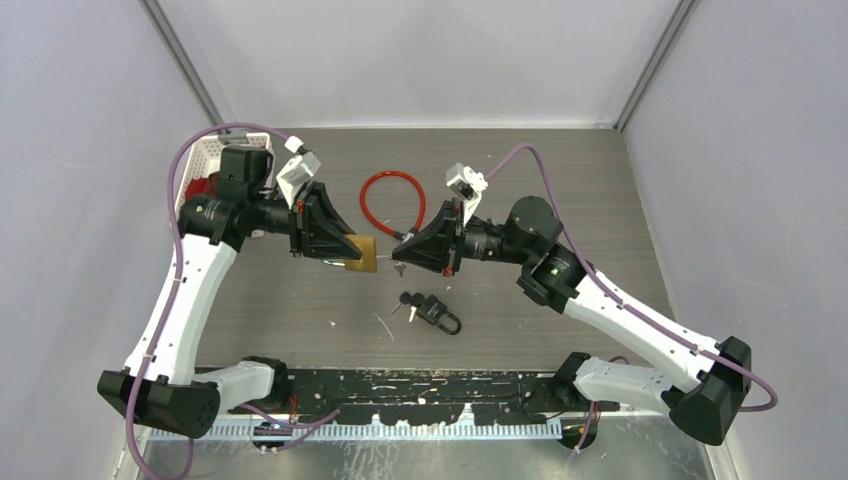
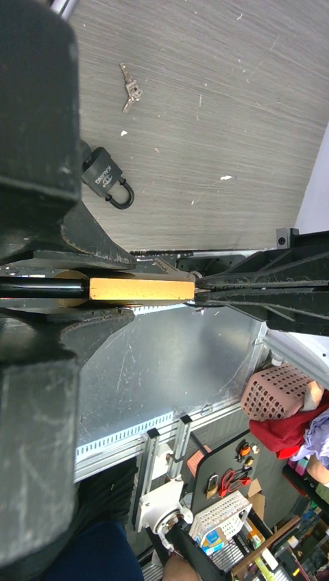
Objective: Unlock with the key
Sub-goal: Unlock the lock.
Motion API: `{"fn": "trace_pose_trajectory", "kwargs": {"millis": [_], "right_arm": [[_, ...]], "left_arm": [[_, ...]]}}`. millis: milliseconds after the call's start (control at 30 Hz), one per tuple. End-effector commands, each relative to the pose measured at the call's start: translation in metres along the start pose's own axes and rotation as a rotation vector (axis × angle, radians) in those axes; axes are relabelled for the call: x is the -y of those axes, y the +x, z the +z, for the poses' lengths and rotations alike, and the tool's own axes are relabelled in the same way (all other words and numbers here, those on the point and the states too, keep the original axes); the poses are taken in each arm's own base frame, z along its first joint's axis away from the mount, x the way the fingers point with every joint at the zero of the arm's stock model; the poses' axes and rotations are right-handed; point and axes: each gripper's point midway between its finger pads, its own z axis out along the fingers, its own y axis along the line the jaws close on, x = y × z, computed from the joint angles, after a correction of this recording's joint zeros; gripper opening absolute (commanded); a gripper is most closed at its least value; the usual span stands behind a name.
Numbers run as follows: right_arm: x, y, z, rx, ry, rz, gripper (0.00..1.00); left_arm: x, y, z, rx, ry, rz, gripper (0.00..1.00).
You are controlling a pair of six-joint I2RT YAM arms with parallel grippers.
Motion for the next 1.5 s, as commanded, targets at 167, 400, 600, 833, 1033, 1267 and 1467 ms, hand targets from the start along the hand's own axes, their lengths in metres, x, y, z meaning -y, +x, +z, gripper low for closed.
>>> {"fn": "trace_pose_trajectory", "kwargs": {"millis": [167,400,600,833,1033,1267,1467], "right_arm": [[-0.010,-0.022,-0.009,0.047,0.018,-0.092,0.01],[-0.014,-0.025,-0.007,0.064,-0.001,-0.076,0.01],[-0.018,-0.029,-0.008,0.084,-0.019,-0.071,0.01],[-0.018,-0.029,-0.007,0.092,-0.021,-0.065,0.01],[-0.016,-0.025,-0.004,0.082,-0.028,-0.051,0.01],[-0.014,-0.021,-0.002,0.072,-0.032,-0.044,0.01],[-0.013,-0.016,-0.001,0.056,-0.038,-0.040,0.01]], "left_arm": [[0.048,-0.026,-0.003,0.076,0.195,0.090,0.00],[0.048,-0.026,-0.003,0.076,0.195,0.093,0.00],[0.049,-0.027,-0.003,0.076,0.195,0.095,0.00],[0.048,-0.027,-0.003,0.076,0.196,0.094,0.00],[0.049,-0.027,-0.003,0.076,0.196,0.095,0.00],[0.048,-0.027,-0.003,0.076,0.196,0.097,0.00],[0.048,-0.028,-0.003,0.076,0.196,0.095,0.00]]}}
